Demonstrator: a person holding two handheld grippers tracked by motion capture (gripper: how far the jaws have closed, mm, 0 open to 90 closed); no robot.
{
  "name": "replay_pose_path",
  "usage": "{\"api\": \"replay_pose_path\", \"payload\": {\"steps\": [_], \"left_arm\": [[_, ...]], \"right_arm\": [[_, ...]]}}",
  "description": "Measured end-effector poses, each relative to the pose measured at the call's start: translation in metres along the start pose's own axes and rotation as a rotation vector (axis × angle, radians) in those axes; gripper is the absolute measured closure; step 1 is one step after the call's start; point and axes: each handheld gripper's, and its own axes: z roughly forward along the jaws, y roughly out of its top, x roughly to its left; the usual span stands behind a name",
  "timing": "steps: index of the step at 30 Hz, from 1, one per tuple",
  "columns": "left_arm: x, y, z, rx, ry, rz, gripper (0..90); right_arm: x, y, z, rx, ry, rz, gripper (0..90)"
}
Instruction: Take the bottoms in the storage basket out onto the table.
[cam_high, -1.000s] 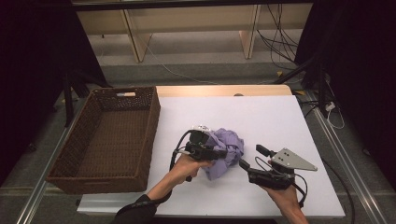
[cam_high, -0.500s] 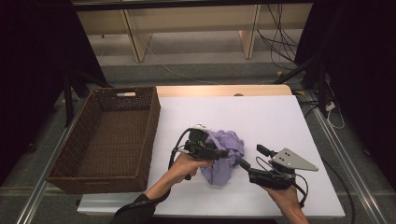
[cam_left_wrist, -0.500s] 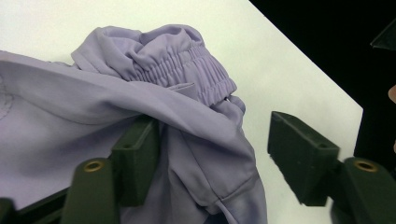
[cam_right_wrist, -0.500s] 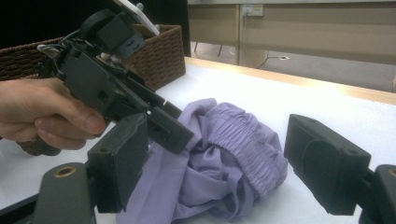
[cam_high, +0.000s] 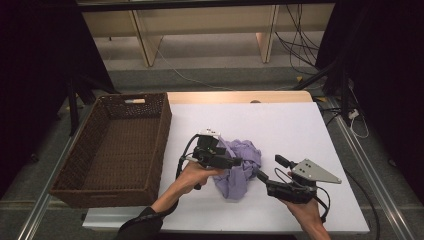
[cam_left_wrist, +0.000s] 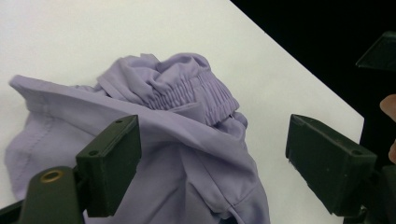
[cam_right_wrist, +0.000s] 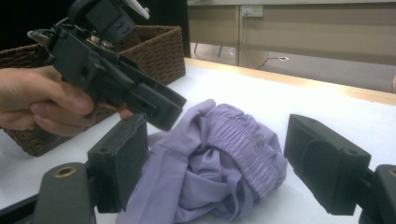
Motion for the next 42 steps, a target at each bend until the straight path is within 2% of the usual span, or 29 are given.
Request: {"api": "replay_pose_path", "payload": {"steps": [9,16,24,42], "left_arm": [[0.003,0.002,-0.009,-0.036,-0.016,-0.012,16.7],[0.001,0.003,-0.015,-0.056,-0.019,0.011,15.9],[-0.002,0.004,-0.028,-0.116,-0.007,0.054,15.9],[0.0,0.002,-0.042,-0.184,0.002,0.056,15.7]], "right_arm": [[0.0,0.0,0.0,-0.002,0.0,-0.002,23.0],[0.0,0.0,-0.001,-0.003,0.002,-0.003,22.9],[0.0,0.0,-0.001,-0.003,0.001,-0.003,22.9],[0.001,0.0,-0.001,-0.003,0.002,-0.004,22.9]]}}
